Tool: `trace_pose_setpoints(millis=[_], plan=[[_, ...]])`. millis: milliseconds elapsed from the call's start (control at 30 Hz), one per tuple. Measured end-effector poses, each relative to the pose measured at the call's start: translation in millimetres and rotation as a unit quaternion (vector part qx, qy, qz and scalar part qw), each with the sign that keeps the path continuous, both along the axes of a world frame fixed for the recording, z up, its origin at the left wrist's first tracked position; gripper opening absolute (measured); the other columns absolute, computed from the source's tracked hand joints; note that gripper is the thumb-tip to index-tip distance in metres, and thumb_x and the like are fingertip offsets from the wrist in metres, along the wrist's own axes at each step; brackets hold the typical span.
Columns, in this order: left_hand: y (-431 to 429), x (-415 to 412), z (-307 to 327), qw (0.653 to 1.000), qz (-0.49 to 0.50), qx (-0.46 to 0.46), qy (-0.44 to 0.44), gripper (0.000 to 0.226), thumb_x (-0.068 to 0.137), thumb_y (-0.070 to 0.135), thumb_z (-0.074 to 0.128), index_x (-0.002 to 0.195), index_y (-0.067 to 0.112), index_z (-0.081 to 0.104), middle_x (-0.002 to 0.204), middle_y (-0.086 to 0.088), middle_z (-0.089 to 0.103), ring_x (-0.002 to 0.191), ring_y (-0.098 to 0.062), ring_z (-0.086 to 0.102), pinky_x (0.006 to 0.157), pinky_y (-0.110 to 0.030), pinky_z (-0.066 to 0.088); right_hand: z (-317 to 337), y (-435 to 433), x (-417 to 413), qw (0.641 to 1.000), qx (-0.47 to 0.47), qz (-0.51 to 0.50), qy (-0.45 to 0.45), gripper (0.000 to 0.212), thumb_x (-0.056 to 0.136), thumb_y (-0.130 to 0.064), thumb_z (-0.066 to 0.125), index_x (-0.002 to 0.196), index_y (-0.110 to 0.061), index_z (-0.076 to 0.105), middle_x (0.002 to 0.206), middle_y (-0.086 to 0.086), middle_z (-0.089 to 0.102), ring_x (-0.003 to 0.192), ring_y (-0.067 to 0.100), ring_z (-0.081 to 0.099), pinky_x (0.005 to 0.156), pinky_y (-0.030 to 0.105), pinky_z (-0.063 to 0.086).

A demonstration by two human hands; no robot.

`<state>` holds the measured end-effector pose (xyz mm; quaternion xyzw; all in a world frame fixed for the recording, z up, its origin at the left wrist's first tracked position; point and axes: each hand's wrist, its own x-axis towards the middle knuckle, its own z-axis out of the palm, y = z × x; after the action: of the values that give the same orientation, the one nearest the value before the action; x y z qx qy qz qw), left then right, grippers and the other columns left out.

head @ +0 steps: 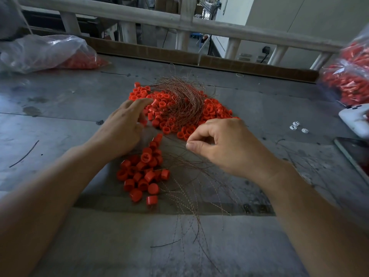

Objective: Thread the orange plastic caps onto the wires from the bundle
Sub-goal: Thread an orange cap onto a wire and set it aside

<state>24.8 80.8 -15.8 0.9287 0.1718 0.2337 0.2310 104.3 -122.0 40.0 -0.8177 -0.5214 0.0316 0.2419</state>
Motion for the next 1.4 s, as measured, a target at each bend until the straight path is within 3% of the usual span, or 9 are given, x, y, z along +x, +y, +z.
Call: trace_pose_setpoints(millis=[133, 233, 467, 600, 667, 933, 1133, 1300, 1400], plan=[[3.4, -1.8, -1.0, 0.999, 0.001, 0.034, 0.017, 0.054, 0.083, 0.000, 0.059, 0.130, 0.024, 0.051, 0.108, 0.002, 0.049, 0.091, -0.012, 0.046, 0.079, -0.027, 0.036, -0.8, 1.7, -1.0, 1.000, -0.001, 0.001, -0.001, 0.013, 0.084, -0.029, 0.063, 0.087, -0.019, 0.071, 0.074, -0.017, 0.057, 0.074, -0.003, 0.056, 0.069, 0.010, 0.044], [4.0, -1.8, 0.4, 0.998, 0.000, 0.063, 0.007, 0.046, 0.078, 0.003, 0.067, 0.120, 0.019, 0.060, 0.095, 0.001, 0.056, 0.083, -0.013, 0.049, 0.075, -0.028, 0.036, 0.0, 1.8, -2.2, 1.000, -0.003, 0.001, -0.002, 0.014, 0.084, -0.030, 0.063, 0.087, -0.019, 0.071, 0.076, -0.014, 0.061, 0.074, 0.000, 0.057, 0.070, 0.014, 0.047], [-0.7, -6.4, 8.6, 0.996, 0.038, 0.076, -0.014, 0.025, 0.080, 0.007, 0.067, 0.104, 0.011, 0.070, 0.094, -0.010, 0.067, 0.085, -0.025, 0.059, 0.075, -0.028, 0.038, -1.2, 4.0, -1.6, 1.000, -0.003, 0.005, -0.001, 0.014, 0.084, -0.029, 0.063, 0.088, -0.018, 0.071, 0.072, -0.017, 0.056, 0.071, -0.003, 0.054, 0.069, 0.011, 0.043], [-8.2, -18.7, 24.7, 0.996, 0.049, -0.001, -0.075, 0.017, 0.080, 0.012, 0.068, 0.096, 0.013, 0.073, 0.082, 0.007, 0.062, 0.067, 0.005, 0.052, 0.063, -0.003, 0.040, -1.3, 4.3, -0.7, 1.000, 0.001, 0.005, 0.001, 0.013, 0.084, -0.028, 0.063, 0.087, -0.018, 0.071, 0.068, -0.022, 0.051, 0.068, -0.007, 0.051, 0.067, 0.006, 0.041], [-16.3, -25.3, 31.9, 0.994, 0.044, -0.025, -0.097, 0.017, 0.078, 0.014, 0.069, 0.095, 0.015, 0.072, 0.080, 0.011, 0.062, 0.069, 0.007, 0.053, 0.064, 0.006, 0.036, -1.7, 4.3, -0.4, 1.000, 0.011, 0.003, -0.004, 0.013, 0.084, -0.027, 0.063, 0.087, -0.017, 0.071, 0.068, -0.022, 0.051, 0.067, -0.007, 0.050, 0.069, 0.005, 0.040], [-52.3, -34.4, 43.2, 0.987, -0.089, 0.011, -0.130, 0.015, 0.076, 0.016, 0.072, 0.090, 0.019, 0.072, 0.074, 0.015, 0.060, 0.072, -0.002, 0.057, 0.067, -0.009, 0.043, -5.0, 9.0, -8.2, 0.990, 0.141, 0.029, 0.005, 0.039, 0.081, -0.014, 0.066, 0.119, -0.013, 0.059, 0.103, -0.013, 0.052, 0.071, -0.002, 0.052, 0.076, 0.007, 0.043], [-55.4, -33.7, 41.4, 0.980, -0.144, 0.009, -0.138, 0.019, 0.074, 0.023, 0.065, 0.092, 0.029, 0.065, 0.074, 0.017, 0.059, 0.072, 0.003, 0.054, 0.065, -0.006, 0.043, -11.2, 13.2, -9.7, 0.984, 0.170, 0.045, 0.029, 0.022, 0.078, -0.007, 0.069, 0.100, -0.005, 0.067, 0.090, 0.001, 0.066, 0.079, 0.006, 0.058, 0.075, 0.012, 0.046], [-56.7, -33.9, 42.2, 0.967, -0.133, -0.174, -0.128, 0.049, 0.059, 0.042, 0.065, 0.104, 0.055, 0.050, 0.082, 0.015, 0.066, 0.065, -0.006, 0.066, 0.061, -0.011, 0.052, -1.5, 6.3, -3.4, 0.961, 0.275, 0.024, -0.003, 0.008, 0.077, -0.007, 0.068, 0.085, -0.010, 0.069, 0.073, -0.012, 0.060, 0.066, 0.000, 0.058, 0.063, 0.010, 0.045], [-53.3, -32.3, 39.9, 0.956, -0.131, -0.226, -0.130, 0.040, 0.052, 0.044, 0.066, 0.091, 0.048, 0.060, 0.086, 0.017, 0.068, 0.066, -0.007, 0.068, 0.066, -0.019, 0.056, 5.8, 1.1, 2.0, 0.945, 0.328, 0.000, -0.004, 0.011, 0.080, -0.014, 0.065, 0.086, -0.023, 0.064, 0.074, -0.021, 0.058, 0.066, -0.002, 0.056, 0.064, 0.012, 0.043]])
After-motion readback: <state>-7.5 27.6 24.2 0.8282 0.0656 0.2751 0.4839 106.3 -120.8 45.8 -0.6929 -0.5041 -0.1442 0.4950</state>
